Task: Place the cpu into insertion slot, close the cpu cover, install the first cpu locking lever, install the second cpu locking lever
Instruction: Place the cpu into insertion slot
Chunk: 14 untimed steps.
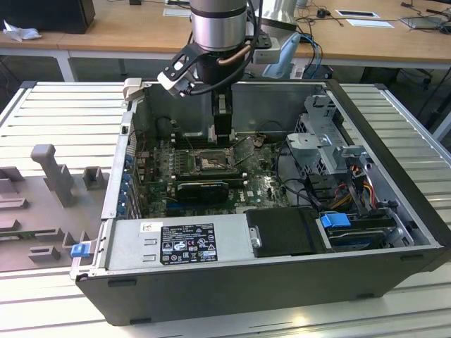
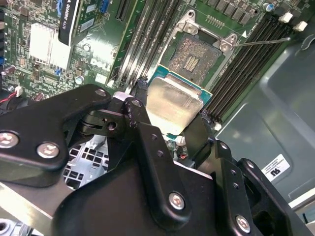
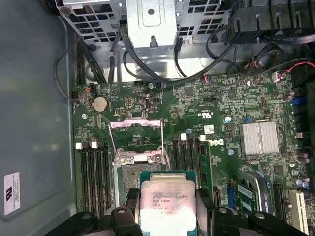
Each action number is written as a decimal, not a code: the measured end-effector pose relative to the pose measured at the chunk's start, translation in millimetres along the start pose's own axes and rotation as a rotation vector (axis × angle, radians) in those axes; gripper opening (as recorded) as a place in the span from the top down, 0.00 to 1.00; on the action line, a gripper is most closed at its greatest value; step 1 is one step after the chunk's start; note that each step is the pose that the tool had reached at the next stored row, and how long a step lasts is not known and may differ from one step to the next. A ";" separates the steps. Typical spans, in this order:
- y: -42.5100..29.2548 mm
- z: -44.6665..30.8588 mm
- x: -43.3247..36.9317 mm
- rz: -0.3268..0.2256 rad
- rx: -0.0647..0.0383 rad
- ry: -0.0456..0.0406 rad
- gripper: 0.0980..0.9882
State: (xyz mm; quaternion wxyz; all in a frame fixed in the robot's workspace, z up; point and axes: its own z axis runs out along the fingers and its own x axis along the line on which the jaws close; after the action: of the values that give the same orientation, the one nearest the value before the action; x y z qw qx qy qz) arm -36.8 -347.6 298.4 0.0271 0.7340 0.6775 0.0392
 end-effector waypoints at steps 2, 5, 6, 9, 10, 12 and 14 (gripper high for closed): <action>-0.1 1.3 0.0 0.000 0.000 0.0003 0.50; -0.5 4.9 0.1 0.000 0.000 0.0005 0.50; -0.5 5.3 0.1 0.000 0.000 0.0004 0.50; -0.8 7.7 0.1 0.000 -0.002 0.0004 0.50; -0.8 8.6 0.1 0.000 -0.008 0.0012 0.50; -0.8 10.0 0.0 -0.005 -0.017 0.0025 0.50; -1.1 11.3 0.0 -0.035 -0.017 0.0055 0.50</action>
State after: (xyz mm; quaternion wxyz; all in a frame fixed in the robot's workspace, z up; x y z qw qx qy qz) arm -36.8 -347.3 286.9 0.0320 0.7218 0.6898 0.0463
